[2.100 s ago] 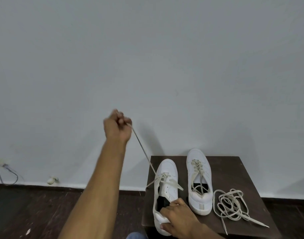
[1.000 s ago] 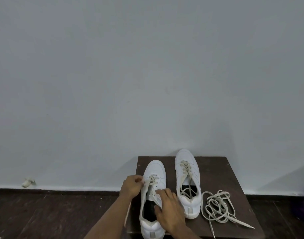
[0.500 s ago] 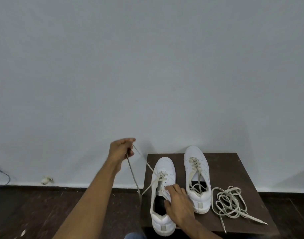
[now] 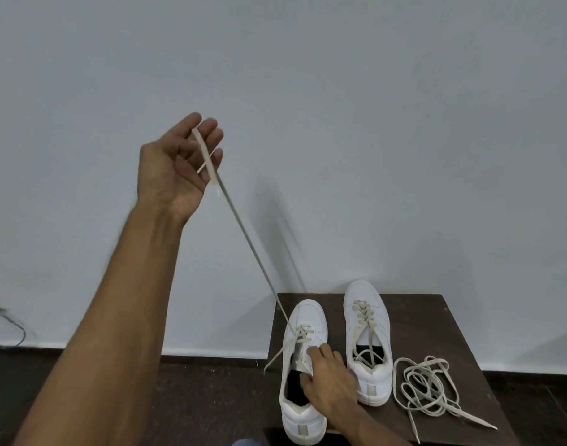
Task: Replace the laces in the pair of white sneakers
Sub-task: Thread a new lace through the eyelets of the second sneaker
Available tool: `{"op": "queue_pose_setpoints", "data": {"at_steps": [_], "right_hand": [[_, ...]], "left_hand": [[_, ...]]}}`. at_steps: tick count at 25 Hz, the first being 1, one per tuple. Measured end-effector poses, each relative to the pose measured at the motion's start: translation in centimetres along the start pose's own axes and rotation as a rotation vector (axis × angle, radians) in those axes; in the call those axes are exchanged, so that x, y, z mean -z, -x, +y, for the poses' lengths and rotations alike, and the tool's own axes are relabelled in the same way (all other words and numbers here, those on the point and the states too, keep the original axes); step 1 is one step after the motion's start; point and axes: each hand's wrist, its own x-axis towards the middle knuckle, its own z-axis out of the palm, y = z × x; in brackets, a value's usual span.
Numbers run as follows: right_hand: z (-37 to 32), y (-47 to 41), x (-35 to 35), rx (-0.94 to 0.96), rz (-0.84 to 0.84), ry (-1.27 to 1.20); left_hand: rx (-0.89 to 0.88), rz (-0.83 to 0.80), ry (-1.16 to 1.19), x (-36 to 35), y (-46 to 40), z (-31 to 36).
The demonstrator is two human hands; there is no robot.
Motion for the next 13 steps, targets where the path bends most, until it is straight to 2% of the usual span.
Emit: {"op": "queue_pose_setpoints", "data": {"at_steps": [2,5,7,9,11,13], "right_hand": [[-0.3,-0.5,0.0,-0.018,-0.016,0.021],[-0.6,-1.1,0.3,0.012,-0.023,0.041],[-0.3,-1.3,0.7,0.024,-0.01,0.025],[0.4,-1.6,0.7,-0.015,-0.001,-0.053],[1.1,-2.0,1.0,-0.08,-0.005,-0.158],[1.7,-2.4,1.3,-0.105,-0.024,-0.23]], "left_hand": [[-0.122,-0.015,-0.182,-0.7,0.3,0.3],[-0.459,0.057,-0.714,0.0,-0.1,-0.6],[-0.529,0.067,-1.007,1.1,-0.6,-2.2],[-0.428,0.059,-1.263,2.9,-0.6,-5.5],[-0.23,-0.047,-1.489,5.1,0.5,-10.3],[0.025,-0.213,-1.467,7.4,2.4,-15.4]]}}
